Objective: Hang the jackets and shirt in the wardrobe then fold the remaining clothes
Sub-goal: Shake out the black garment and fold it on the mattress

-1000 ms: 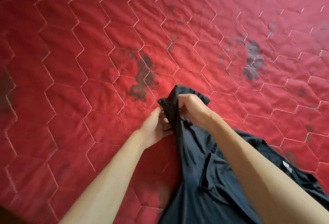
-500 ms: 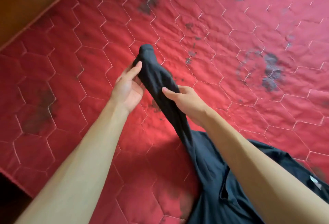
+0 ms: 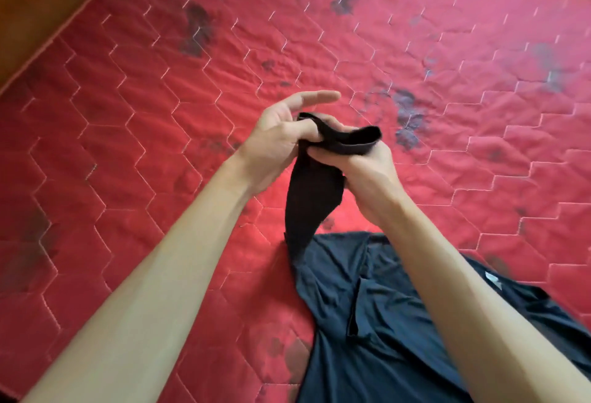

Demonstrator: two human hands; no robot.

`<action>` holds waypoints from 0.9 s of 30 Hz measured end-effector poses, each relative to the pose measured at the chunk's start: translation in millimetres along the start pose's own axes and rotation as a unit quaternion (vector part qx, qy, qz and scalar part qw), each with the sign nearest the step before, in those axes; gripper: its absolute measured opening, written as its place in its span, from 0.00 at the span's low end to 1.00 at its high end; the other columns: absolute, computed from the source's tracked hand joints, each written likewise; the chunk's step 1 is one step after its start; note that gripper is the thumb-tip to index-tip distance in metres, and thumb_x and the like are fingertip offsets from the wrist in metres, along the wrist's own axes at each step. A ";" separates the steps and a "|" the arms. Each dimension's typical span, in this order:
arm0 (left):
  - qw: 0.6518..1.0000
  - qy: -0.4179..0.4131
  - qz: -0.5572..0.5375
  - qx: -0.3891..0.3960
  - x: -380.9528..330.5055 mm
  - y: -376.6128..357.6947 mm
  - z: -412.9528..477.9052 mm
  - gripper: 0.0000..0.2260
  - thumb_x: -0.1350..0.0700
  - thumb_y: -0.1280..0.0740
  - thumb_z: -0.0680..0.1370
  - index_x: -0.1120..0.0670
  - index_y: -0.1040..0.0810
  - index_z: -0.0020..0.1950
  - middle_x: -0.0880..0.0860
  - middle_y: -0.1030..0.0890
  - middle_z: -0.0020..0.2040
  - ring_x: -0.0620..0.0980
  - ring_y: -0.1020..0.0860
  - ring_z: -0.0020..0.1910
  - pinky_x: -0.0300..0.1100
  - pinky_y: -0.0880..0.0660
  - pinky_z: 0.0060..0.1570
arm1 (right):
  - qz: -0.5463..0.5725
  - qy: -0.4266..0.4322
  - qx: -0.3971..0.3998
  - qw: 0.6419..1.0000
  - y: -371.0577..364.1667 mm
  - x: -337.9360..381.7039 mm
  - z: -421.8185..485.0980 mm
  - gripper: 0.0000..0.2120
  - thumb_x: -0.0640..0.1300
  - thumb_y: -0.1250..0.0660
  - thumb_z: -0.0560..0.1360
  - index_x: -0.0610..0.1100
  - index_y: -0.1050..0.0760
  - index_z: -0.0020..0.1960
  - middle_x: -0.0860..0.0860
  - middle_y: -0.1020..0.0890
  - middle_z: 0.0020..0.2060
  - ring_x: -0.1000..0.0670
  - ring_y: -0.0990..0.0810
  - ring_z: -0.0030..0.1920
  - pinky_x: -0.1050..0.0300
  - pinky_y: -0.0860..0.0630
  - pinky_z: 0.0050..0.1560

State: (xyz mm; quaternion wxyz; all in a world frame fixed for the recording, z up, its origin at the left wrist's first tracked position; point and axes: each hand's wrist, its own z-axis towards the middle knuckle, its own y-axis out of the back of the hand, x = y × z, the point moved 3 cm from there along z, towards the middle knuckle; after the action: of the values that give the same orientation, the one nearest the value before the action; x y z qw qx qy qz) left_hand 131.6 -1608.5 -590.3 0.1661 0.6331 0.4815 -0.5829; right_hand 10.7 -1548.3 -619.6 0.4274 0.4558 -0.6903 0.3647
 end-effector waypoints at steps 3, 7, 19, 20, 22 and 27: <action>0.997 0.033 0.074 -0.003 27.9 -42.1 8.4 0.22 0.65 0.35 0.71 0.54 0.23 0.65 0.54 0.16 0.52 0.48 0.20 0.52 0.44 0.26 0.57 | 0.041 0.004 -0.141 0.989 86.4 -0.9 -36.8 0.13 0.38 0.22 0.68 0.43 0.16 0.52 0.45 0.13 0.48 0.45 0.15 0.53 0.50 0.19 0.53; 0.978 0.079 0.192 -0.018 98.0 -77.4 4.7 0.19 0.71 0.34 0.75 0.54 0.23 0.63 0.56 0.17 0.55 0.45 0.20 0.49 0.40 0.25 0.53 | 0.096 0.012 -0.298 0.950 205.7 -21.2 -113.0 0.08 0.38 0.26 0.73 0.42 0.17 0.52 0.48 0.13 0.47 0.50 0.16 0.48 0.56 0.19 0.50; 0.856 0.235 0.446 -0.117 276.1 -81.6 -105.6 0.26 0.53 0.22 0.71 0.52 0.28 0.65 0.54 0.18 0.46 0.51 0.20 0.40 0.45 0.24 0.49 | 0.132 -0.064 -0.497 0.855 423.3 -164.6 -289.3 0.08 0.34 0.31 0.75 0.45 0.17 0.49 0.43 0.16 0.54 0.46 0.18 0.51 0.47 0.21 0.59; 0.850 0.241 0.453 -0.120 281.6 -84.9 -113.7 0.24 0.53 0.22 0.71 0.52 0.27 0.63 0.54 0.17 0.43 0.50 0.20 0.38 0.44 0.25 0.47 | 0.105 -0.091 -0.500 0.855 430.9 -181.5 -295.1 0.09 0.34 0.30 0.75 0.45 0.17 0.50 0.41 0.17 0.56 0.45 0.19 0.51 0.45 0.22 0.60; 0.837 0.244 0.470 -0.137 289.5 -90.2 -126.7 0.19 0.51 0.22 0.71 0.53 0.24 0.57 0.53 0.18 0.40 0.51 0.20 0.38 0.43 0.27 0.45 | 0.050 -0.134 -0.494 0.858 440.5 -207.1 -305.0 0.12 0.33 0.31 0.75 0.43 0.19 0.57 0.41 0.17 0.56 0.48 0.19 0.48 0.55 0.20 0.56; 0.790 0.224 0.553 -0.140 301.2 -99.1 -143.6 0.08 0.50 0.26 0.75 0.53 0.20 0.44 0.52 0.18 0.40 0.55 0.19 0.46 0.43 0.31 0.46 | -0.039 -0.144 -0.464 0.873 451.5 -216.2 -314.4 0.21 0.24 0.37 0.72 0.49 0.20 0.40 0.56 0.16 0.40 0.52 0.21 0.46 0.76 0.27 0.42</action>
State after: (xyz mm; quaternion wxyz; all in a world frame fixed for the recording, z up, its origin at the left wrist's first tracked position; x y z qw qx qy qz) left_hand 91.9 -1324.7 -787.9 0.4344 0.8738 0.1495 -0.1592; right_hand -285.8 -1055.0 -754.7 0.4996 0.2793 -0.8157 -0.0839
